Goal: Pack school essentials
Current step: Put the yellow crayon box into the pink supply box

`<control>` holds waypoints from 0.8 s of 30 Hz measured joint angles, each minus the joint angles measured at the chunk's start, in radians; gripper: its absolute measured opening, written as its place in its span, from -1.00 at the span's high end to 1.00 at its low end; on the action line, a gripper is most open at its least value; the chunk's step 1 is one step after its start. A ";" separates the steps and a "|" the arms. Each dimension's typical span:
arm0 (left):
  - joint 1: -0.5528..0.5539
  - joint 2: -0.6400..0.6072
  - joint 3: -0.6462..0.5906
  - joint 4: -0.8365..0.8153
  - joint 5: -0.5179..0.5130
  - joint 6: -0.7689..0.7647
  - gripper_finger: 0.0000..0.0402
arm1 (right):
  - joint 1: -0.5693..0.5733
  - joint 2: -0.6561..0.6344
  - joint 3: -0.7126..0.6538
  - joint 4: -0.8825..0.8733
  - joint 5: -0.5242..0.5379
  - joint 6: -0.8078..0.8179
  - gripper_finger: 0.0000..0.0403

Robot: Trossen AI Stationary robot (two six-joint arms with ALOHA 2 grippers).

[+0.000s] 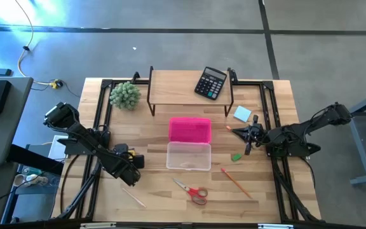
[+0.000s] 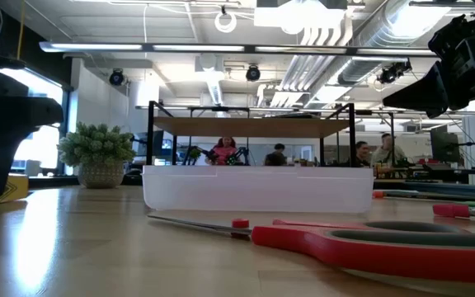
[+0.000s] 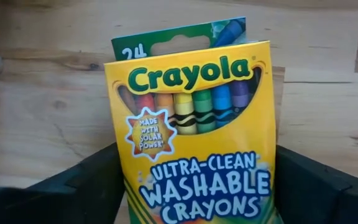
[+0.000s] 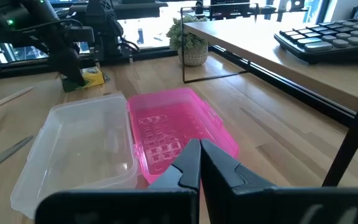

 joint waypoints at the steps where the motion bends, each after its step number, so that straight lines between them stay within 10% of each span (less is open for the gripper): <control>1: 0.000 0.000 0.000 0.000 -0.001 0.005 -0.56 | 0.000 0.000 0.000 0.000 0.000 0.000 1.00; 24: 0.000 -0.001 0.000 0.013 -0.124 0.272 -0.53 | 0.000 0.000 0.000 0.000 0.000 0.000 1.00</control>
